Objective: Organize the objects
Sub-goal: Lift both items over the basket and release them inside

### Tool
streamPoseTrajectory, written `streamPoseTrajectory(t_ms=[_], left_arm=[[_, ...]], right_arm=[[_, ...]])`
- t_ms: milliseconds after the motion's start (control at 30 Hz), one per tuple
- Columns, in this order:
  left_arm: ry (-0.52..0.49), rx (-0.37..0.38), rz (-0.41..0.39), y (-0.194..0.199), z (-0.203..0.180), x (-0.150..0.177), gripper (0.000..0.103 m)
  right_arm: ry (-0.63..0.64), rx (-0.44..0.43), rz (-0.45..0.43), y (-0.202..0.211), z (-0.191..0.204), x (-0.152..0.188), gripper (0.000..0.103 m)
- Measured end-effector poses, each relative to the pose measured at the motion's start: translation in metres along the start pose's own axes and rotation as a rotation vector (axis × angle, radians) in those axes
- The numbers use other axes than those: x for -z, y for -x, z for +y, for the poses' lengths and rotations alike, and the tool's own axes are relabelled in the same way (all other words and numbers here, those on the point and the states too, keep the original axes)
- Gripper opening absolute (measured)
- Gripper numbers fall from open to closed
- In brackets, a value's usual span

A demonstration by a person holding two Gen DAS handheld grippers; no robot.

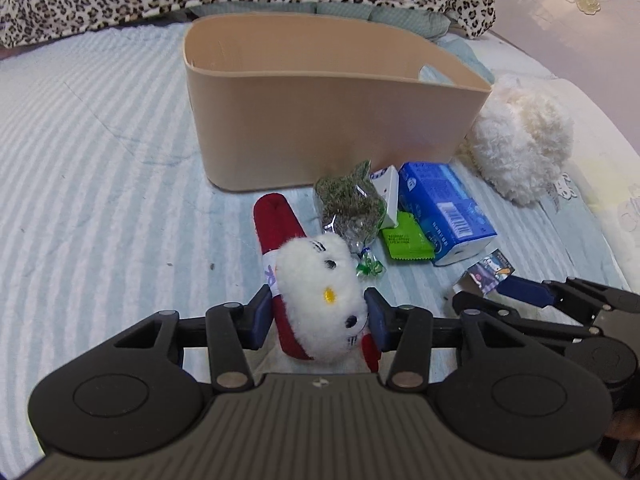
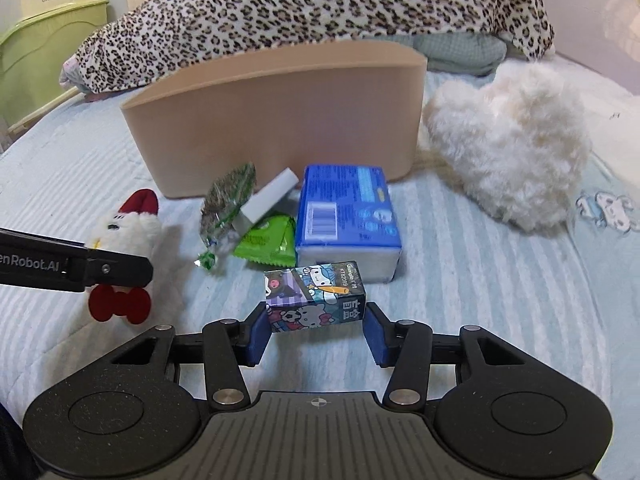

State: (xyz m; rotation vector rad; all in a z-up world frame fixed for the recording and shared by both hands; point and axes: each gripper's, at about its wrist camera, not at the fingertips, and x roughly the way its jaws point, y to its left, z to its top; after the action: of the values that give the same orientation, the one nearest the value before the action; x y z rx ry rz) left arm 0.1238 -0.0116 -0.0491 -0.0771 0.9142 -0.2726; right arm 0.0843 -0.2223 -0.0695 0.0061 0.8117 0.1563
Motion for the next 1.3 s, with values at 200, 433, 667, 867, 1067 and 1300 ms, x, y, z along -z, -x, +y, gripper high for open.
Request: streamPoseTrajectory(t_ms=[200,433,667,867,1067,1300], left_arm=[[-0.020,-0.023,-0.095,0.027,0.000,-0.012,0.050],[-0.016,-0.003,-0.178,0.047,-0.001,-0.041,0.050],[-0.059,-0.021,-0.248,0.052,-0.009,-0.073,0.050],[-0.054,-0.037,-0.276,0.036,-0.014,-0.102,0.050],[-0.071,-0.095,-0.257,-0.001,-0.020,-0.124,0.050],[-0.063,-0.211,-0.184,-0.056,-0.016,-0.134,0.050]], right_arm=[[0.000,-0.026,-0.055,0.019,-0.007,-0.017,0.046],[0.001,-0.006,-0.171,0.043,-0.019,-0.053,0.046],[0.001,0.027,-0.260,0.052,-0.031,-0.099,0.046],[0.009,0.042,-0.321,0.044,-0.032,-0.136,0.046],[0.007,0.041,-0.311,0.014,-0.029,-0.161,0.046],[-0.001,0.032,-0.230,-0.037,-0.019,-0.179,0.046]])
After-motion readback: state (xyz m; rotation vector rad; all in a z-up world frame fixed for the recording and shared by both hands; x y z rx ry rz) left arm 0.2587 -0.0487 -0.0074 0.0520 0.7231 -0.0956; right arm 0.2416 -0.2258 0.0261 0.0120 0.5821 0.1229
